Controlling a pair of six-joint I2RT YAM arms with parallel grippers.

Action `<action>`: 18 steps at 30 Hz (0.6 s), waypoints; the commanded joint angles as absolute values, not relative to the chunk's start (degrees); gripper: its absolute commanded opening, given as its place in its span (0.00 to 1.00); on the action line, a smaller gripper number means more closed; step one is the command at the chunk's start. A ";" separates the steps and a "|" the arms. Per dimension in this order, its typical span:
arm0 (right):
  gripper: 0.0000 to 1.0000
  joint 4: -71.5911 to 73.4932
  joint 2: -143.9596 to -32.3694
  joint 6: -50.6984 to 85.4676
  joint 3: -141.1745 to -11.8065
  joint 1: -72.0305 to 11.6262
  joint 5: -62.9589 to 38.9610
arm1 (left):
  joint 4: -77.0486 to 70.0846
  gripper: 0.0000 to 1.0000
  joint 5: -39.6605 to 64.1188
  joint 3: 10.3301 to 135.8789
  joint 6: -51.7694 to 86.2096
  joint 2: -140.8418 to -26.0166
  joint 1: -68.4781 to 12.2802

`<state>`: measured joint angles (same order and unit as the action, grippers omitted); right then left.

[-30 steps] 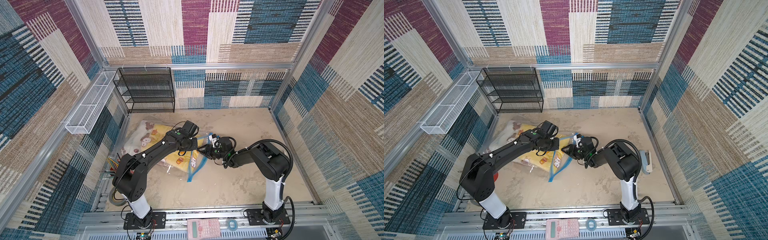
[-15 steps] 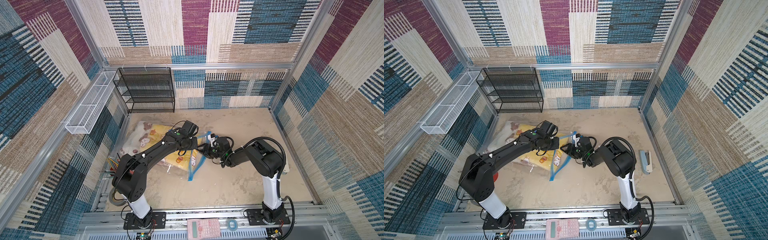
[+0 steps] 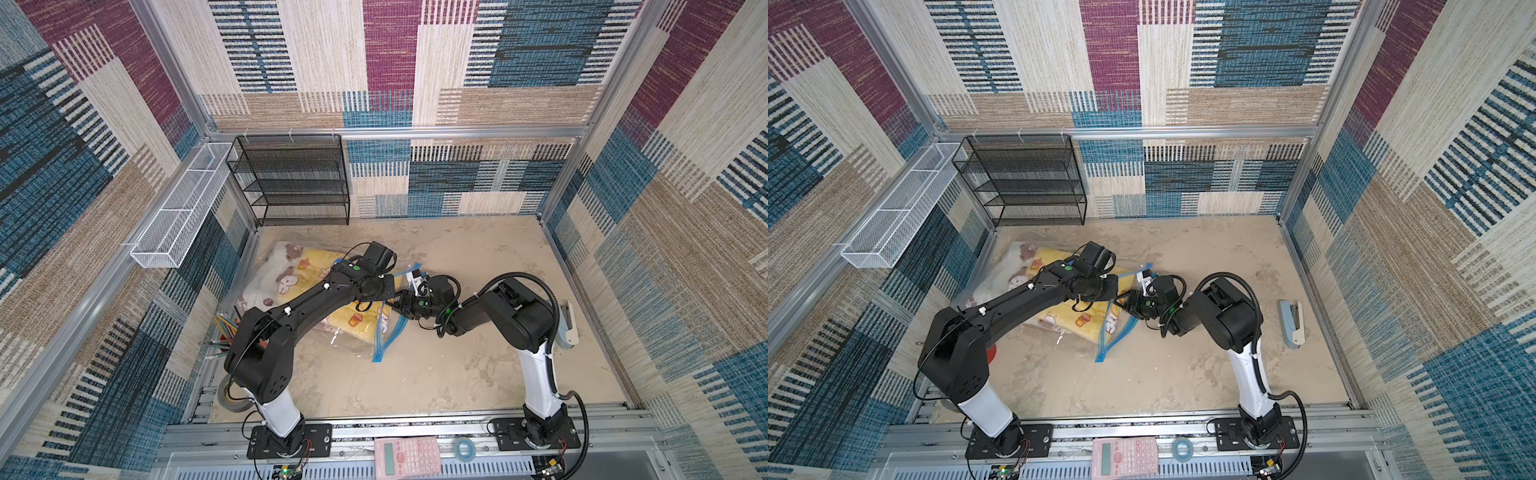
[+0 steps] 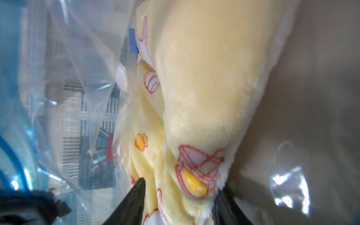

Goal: Take the blanket out of the vacuum bag
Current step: Take out the blanket from the vacuum bag.

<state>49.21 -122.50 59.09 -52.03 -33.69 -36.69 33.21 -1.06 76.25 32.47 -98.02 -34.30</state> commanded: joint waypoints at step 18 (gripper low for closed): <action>0.12 54.89 -119.69 55.08 -50.98 -33.94 -40.35 | 31.69 0.00 -0.44 75.68 32.40 -97.13 -34.19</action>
